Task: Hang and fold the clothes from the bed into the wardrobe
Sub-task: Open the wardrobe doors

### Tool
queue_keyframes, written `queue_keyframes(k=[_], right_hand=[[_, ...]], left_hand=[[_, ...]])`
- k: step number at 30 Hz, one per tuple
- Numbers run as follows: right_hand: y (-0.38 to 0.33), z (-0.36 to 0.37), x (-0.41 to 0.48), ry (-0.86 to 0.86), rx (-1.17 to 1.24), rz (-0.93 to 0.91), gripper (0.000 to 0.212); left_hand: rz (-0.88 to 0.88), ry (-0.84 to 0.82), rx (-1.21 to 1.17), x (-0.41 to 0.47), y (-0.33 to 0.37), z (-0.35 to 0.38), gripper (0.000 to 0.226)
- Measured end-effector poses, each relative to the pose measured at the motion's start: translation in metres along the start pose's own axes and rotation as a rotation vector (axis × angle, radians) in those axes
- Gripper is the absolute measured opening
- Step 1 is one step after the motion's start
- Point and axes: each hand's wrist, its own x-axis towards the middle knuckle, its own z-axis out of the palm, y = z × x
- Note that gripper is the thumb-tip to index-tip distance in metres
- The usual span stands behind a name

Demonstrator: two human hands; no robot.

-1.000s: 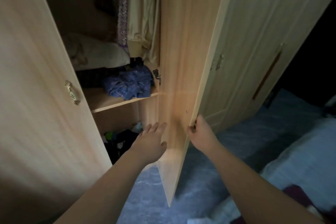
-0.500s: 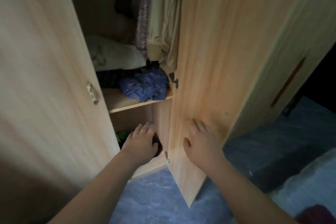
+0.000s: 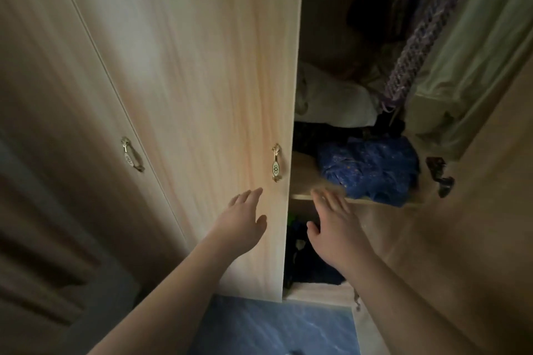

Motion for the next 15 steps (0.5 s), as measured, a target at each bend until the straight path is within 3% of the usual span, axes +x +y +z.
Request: queue_keyframes(k=[5,10,15], right_hand=[[0.018,-0.001,0.087,-0.018,0.017,-0.066,0.073],[0.032,-0.002,0.150,-0.072,0.086,-0.086,0.070],[-0.001,-0.020,0.149,-0.025,0.317,-0.158,0.055]], left_hand=[[-0.038,0.139,-0.170,0.084,0.030,-0.001,0.057],[-0.077,0.301,-0.480,0.115,0.038,0.019,0.019],[-0.041,0.284,-0.525,0.102,0.027,0.022,0.010]])
